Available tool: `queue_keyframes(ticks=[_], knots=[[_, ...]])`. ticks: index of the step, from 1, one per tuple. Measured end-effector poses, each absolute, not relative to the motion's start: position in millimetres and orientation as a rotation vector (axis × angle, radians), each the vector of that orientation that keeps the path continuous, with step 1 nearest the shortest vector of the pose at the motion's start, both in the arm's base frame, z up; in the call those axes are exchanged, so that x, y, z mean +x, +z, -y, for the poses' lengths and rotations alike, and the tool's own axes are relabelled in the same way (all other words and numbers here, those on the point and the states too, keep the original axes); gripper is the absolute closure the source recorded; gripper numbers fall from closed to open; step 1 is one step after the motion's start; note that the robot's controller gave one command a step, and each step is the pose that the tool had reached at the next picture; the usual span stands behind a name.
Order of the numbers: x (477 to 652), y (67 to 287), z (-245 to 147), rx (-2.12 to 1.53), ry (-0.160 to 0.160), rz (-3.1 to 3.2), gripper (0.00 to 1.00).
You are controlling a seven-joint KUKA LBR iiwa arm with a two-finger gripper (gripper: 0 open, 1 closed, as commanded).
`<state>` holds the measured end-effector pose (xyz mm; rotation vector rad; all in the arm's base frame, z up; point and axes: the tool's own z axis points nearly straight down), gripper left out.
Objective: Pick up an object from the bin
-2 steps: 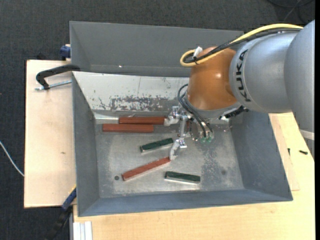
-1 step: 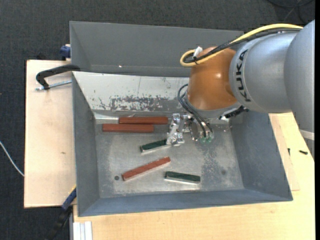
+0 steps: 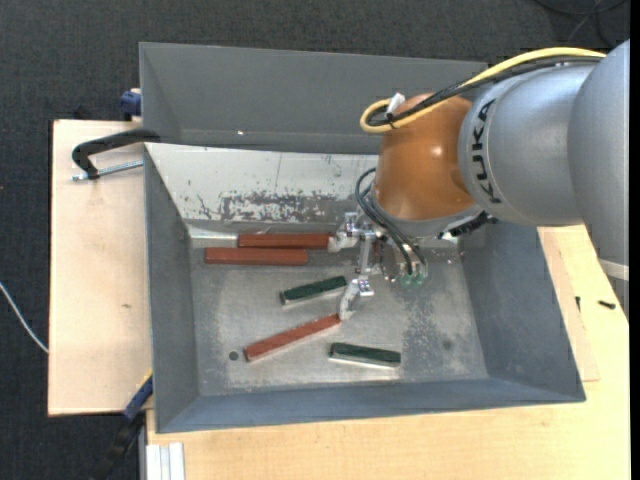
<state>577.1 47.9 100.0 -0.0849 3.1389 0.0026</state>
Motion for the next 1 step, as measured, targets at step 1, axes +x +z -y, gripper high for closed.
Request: queue_keyframes(ticks=[1], knots=[[577.1,100.0,-47.9,-0.085,0.003,-3.139,1.00]])
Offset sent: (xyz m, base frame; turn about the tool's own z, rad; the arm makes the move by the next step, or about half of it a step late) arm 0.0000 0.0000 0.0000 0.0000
